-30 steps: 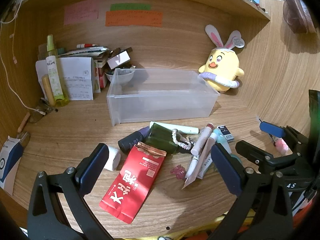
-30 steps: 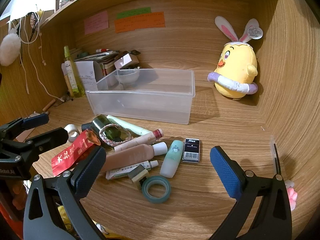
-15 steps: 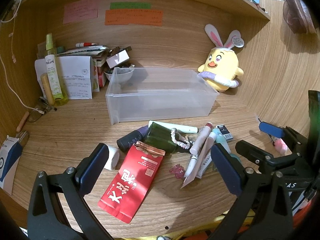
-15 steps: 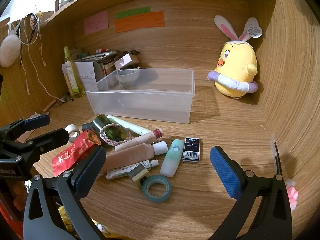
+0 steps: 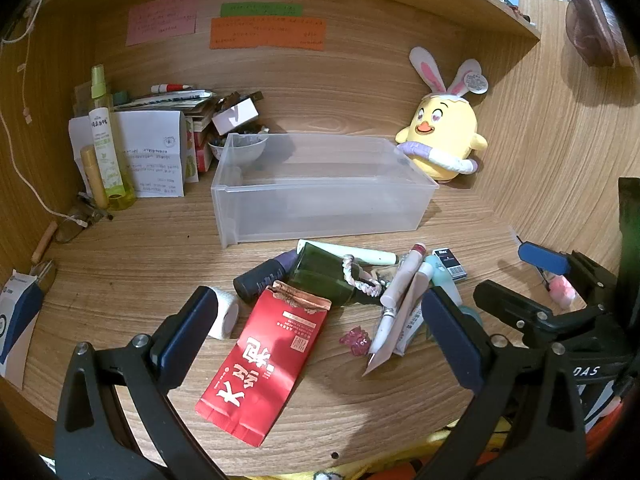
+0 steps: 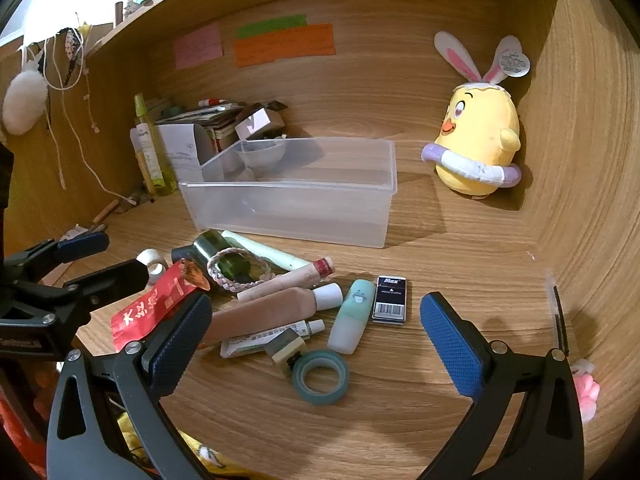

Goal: Organize objects

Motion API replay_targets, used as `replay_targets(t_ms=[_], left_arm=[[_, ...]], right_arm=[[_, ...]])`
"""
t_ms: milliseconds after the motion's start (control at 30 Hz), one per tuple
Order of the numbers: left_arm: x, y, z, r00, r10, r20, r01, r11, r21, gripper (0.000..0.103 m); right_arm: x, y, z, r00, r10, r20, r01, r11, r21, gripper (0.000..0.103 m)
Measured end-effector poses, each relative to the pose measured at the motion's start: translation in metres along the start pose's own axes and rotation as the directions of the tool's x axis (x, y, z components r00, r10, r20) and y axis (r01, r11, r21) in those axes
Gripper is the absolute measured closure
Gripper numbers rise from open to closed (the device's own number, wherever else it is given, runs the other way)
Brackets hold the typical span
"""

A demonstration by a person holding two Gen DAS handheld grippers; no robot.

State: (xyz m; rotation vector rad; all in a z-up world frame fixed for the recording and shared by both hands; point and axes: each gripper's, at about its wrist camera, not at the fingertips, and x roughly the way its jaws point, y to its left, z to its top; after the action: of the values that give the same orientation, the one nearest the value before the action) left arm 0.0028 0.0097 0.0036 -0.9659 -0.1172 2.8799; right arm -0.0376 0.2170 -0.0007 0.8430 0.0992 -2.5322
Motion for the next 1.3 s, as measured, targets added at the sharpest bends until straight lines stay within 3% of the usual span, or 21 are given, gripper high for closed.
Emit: replay_targets(t_ms=[300,400,500,700,867,1000,1167,1300], left_arm=[[-0.013,0.014,0.002,0.999,-0.003,0.048,0.004,1.0,-0.016,0.0],[-0.017,0.021,-0.001,0.999,0.012,0.049,-0.011,1.0,-0.019,0.001],[-0.016,0.029,-0.006,0.999,0.032,0.027,-0.031,0.999,-0.019,0.016],[-0.004,0.053,-0.016,0.998,0.062,-0.025,-0.063,0.996,-0.063,0.024],[0.02,0.073,-0.024,0.994,0.056,-0.098,-0.068,0.99,-0.122,0.033],[0.039,0.081,-0.025,0.988,0.055,-0.144,-0.076,0.987,-0.141,0.039],[0.055,0.085,-0.02,0.985,0.056,-0.163,-0.081,0.985,-0.15,0.041],[0.068,0.088,-0.015,0.982,0.05,-0.184,-0.079,0.984,-0.157,0.059]], right_arm=[[-0.014,-0.005,0.0,1.0,0.015,0.021,-0.015,1.0,-0.018,0.001],[-0.019,-0.01,-0.001,1.0,0.002,0.024,-0.002,1.0,-0.017,0.007],[-0.02,-0.015,-0.004,1.0,0.004,0.008,-0.004,1.0,-0.022,0.015],[-0.014,-0.024,-0.017,0.999,-0.003,-0.053,0.002,1.0,-0.021,0.027],[0.007,-0.033,-0.038,0.988,0.006,-0.157,-0.005,1.0,0.007,0.037],[0.024,-0.039,-0.047,0.974,0.067,-0.217,-0.055,0.997,0.059,0.044],[0.032,-0.028,-0.05,0.971,0.091,-0.222,-0.086,0.996,0.03,0.044],[0.04,-0.019,-0.049,0.975,0.058,-0.214,-0.062,0.998,-0.013,0.054]])
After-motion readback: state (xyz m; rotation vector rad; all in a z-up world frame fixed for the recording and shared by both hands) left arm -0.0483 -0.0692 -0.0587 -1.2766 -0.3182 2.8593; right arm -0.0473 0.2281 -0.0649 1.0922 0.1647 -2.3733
